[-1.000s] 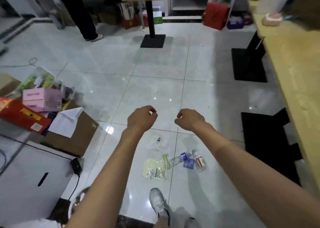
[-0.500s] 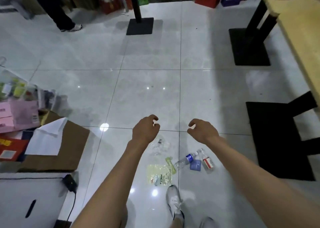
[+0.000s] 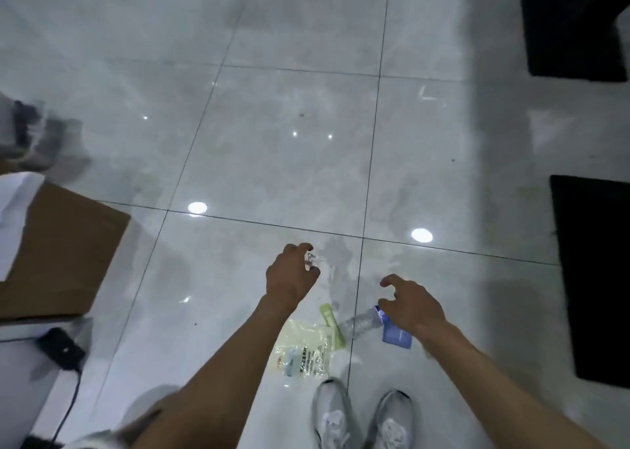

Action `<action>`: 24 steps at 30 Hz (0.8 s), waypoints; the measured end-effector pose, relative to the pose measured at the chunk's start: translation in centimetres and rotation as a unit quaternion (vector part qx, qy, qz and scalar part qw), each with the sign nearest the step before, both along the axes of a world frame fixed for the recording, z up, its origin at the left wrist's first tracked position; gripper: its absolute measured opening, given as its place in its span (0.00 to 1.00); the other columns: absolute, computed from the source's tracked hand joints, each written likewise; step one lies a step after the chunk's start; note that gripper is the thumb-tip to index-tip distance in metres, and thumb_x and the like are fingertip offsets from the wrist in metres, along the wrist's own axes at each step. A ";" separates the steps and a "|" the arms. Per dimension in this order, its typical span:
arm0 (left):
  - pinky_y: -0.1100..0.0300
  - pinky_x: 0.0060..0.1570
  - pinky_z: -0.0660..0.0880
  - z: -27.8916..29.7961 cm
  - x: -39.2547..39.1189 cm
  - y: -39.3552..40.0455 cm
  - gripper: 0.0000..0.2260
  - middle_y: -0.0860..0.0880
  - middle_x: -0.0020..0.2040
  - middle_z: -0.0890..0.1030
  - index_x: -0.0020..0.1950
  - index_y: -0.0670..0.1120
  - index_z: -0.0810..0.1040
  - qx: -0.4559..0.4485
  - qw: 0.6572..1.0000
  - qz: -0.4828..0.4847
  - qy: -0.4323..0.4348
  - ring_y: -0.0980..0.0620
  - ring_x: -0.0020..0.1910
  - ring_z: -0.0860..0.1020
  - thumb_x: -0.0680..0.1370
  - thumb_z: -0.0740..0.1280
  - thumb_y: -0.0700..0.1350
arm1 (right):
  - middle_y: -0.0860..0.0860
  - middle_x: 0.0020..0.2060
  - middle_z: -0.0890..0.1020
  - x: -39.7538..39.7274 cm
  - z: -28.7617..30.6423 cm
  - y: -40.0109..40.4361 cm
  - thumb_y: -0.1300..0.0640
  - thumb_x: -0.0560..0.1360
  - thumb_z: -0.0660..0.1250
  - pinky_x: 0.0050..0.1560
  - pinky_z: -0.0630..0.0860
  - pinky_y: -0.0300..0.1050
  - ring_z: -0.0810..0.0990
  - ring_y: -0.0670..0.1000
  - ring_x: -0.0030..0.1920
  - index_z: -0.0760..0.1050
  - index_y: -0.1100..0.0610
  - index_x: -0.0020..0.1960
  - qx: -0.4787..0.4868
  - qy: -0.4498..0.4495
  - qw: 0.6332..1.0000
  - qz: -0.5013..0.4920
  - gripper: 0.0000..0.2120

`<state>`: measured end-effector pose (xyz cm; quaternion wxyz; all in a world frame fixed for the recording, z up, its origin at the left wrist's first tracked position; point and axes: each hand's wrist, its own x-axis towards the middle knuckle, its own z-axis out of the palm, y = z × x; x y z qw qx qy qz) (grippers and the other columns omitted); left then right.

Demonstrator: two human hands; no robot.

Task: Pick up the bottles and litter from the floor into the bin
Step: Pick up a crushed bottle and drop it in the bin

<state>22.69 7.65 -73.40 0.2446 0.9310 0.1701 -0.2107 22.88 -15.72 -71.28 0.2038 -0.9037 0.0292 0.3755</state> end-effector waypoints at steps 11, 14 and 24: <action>0.44 0.67 0.63 -33.2 1.4 -1.1 0.28 0.51 0.73 0.66 0.73 0.56 0.68 0.113 0.988 -0.104 -0.003 0.49 0.75 0.60 0.74 0.67 0.60 | 0.44 0.57 0.75 2.1 -29.8 -5.6 0.50 0.71 0.72 0.60 0.72 0.44 0.74 0.44 0.58 0.69 0.36 0.65 0.081 0.011 0.983 0.164 0.25; 0.36 0.70 0.58 -39.5 2.2 -0.6 0.35 0.49 0.77 0.59 0.76 0.56 0.61 0.137 0.986 -0.092 0.002 0.45 0.79 0.51 0.73 0.65 0.66 | 0.40 0.59 0.73 3.7 -35.0 -5.3 0.47 0.72 0.71 0.59 0.72 0.43 0.70 0.39 0.57 0.69 0.36 0.67 0.085 -0.031 0.975 0.202 0.25; 0.49 0.43 0.70 -47.8 2.4 -0.5 0.18 0.44 0.52 0.76 0.59 0.47 0.77 0.298 0.936 -0.061 -0.177 0.42 0.46 0.74 0.76 0.66 0.58 | 0.43 0.60 0.75 6.3 -41.8 -5.1 0.45 0.73 0.69 0.56 0.72 0.43 0.73 0.44 0.58 0.70 0.39 0.67 0.111 -0.094 0.966 0.216 0.23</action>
